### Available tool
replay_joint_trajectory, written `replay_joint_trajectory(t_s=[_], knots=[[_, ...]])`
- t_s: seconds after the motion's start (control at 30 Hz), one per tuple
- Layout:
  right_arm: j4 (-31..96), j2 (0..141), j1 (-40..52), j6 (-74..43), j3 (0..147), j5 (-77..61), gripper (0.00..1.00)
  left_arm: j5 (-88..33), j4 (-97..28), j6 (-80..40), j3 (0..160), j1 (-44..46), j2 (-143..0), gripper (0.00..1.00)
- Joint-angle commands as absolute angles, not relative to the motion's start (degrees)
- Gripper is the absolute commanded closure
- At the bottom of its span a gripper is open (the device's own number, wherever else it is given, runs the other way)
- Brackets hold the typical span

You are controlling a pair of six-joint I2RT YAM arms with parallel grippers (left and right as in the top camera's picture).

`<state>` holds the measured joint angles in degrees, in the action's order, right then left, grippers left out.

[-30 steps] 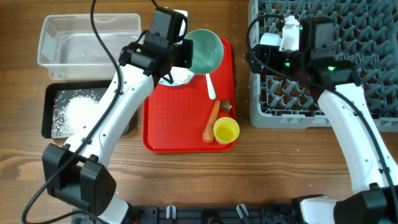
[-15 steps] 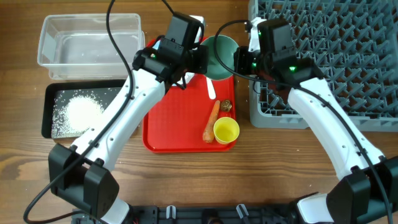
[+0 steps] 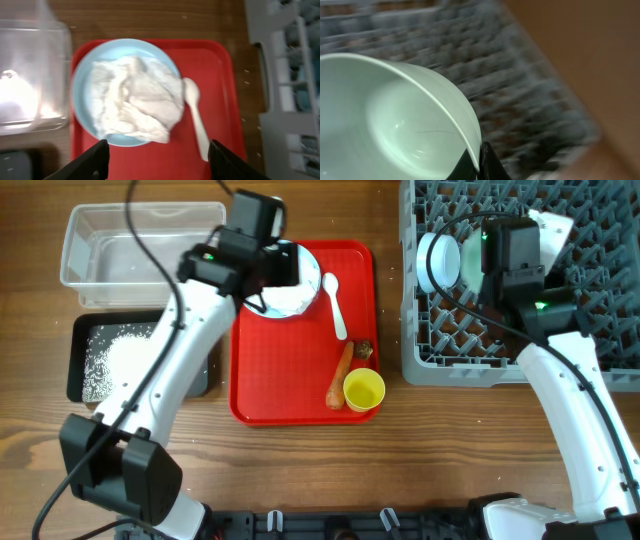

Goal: Sort waste into correct bins and load items into the dishwasher rack

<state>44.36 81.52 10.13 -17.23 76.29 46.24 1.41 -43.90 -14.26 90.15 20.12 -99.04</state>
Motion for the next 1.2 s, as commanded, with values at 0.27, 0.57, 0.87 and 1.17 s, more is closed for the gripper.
replay_joint_trajectory(t_s=[0.27, 0.57, 0.87, 1.17], knots=[[44.4, 91.5, 11.1, 13.6, 76.4, 60.6, 0.96, 7.8, -44.2, -13.9, 89.8, 9.9, -98.8, 0.25], [17.6, 96.1, 11.2, 28.3, 76.4, 62.6, 0.96, 7.8, -43.3, -14.0, 89.8, 6.5, -99.4, 0.24], [-40.7, 117.8, 4.7, 72.9, 76.4, 48.8, 0.96, 7.4, -45.2, -14.0, 89.8, 6.5, -99.9, 0.25], [-34.8, 120.8, 5.0, 57.8, 76.4, 41.6, 0.96, 7.4, -45.3, -14.0, 89.8, 6.5, -99.9, 0.27]])
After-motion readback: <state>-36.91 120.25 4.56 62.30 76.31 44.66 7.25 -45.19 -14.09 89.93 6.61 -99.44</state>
